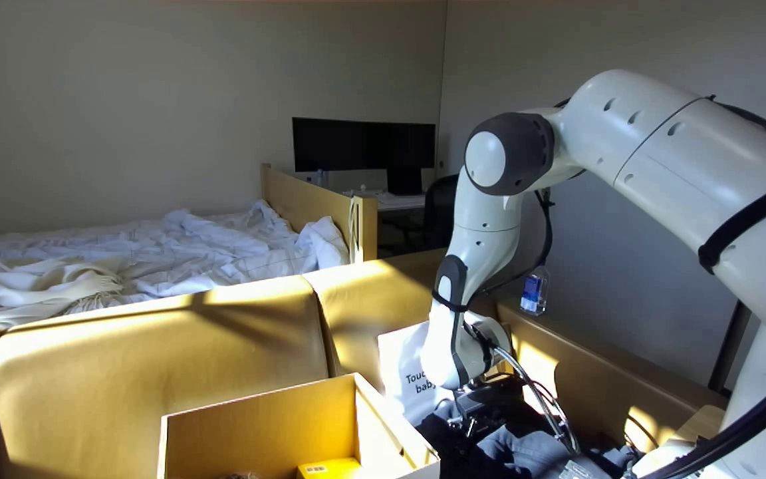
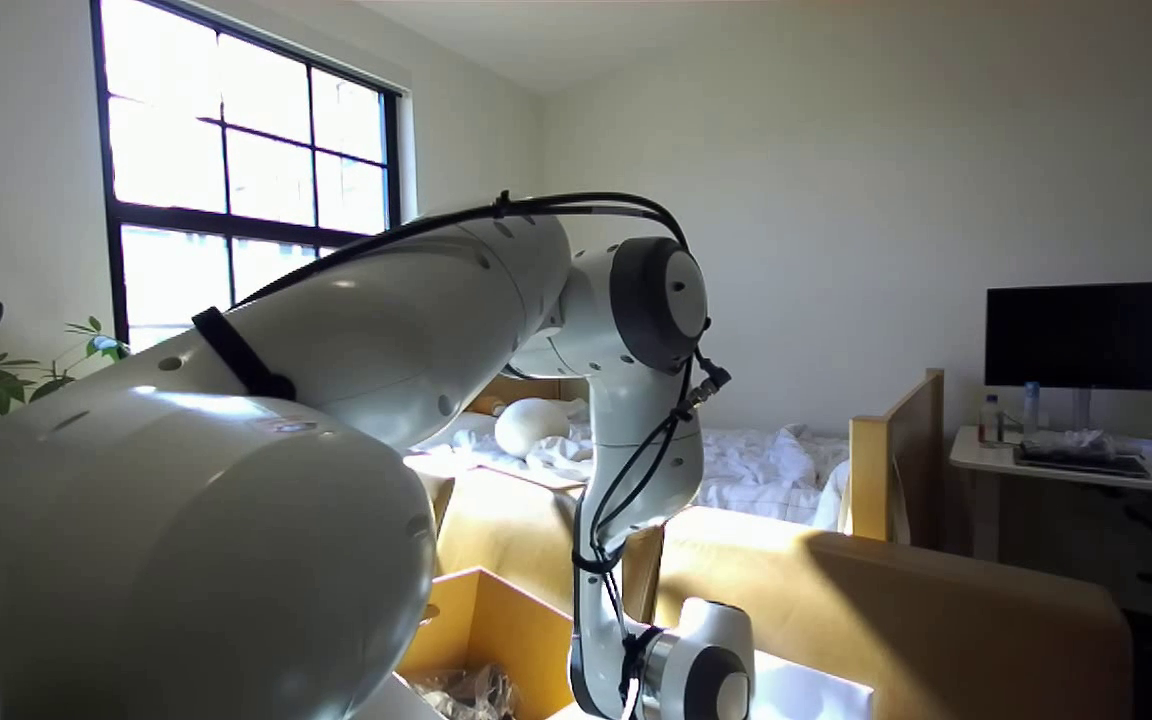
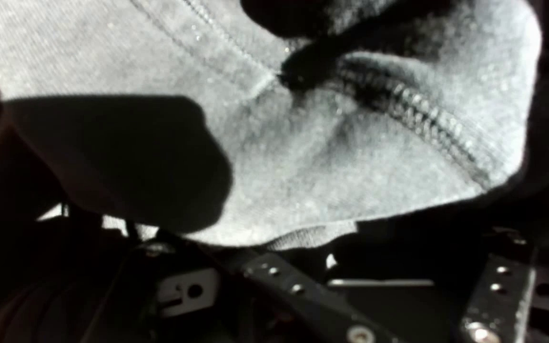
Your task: Put the hoodie in the box
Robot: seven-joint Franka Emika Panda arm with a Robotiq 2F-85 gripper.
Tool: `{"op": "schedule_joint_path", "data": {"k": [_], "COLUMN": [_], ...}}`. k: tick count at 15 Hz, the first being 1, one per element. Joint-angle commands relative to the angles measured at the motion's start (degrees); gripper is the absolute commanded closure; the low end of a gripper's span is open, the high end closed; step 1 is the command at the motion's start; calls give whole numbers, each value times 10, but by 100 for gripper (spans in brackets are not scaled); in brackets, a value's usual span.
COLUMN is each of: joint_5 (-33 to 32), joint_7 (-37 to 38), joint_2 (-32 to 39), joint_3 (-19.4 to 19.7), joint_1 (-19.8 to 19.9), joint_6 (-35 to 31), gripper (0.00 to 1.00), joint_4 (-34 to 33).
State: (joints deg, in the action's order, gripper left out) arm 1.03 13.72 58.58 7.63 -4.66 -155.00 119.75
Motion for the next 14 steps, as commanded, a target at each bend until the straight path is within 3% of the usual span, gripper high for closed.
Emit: {"op": "schedule_joint_path", "data": {"k": [1,7,9,11,14], "joint_5": [-21,10,38,73,130], "joint_7": [-11,49,68,62,35], "joint_2": [2,-34,-70,-135,-216], "joint_3": [14,7,-8,-39,-80], "joint_1": [-20,-45,-37,-11,27], "joint_6": [20,26,52,119,179], "gripper": [33,71,84,97,96], "joint_4": [9,17,31,52,65]}}
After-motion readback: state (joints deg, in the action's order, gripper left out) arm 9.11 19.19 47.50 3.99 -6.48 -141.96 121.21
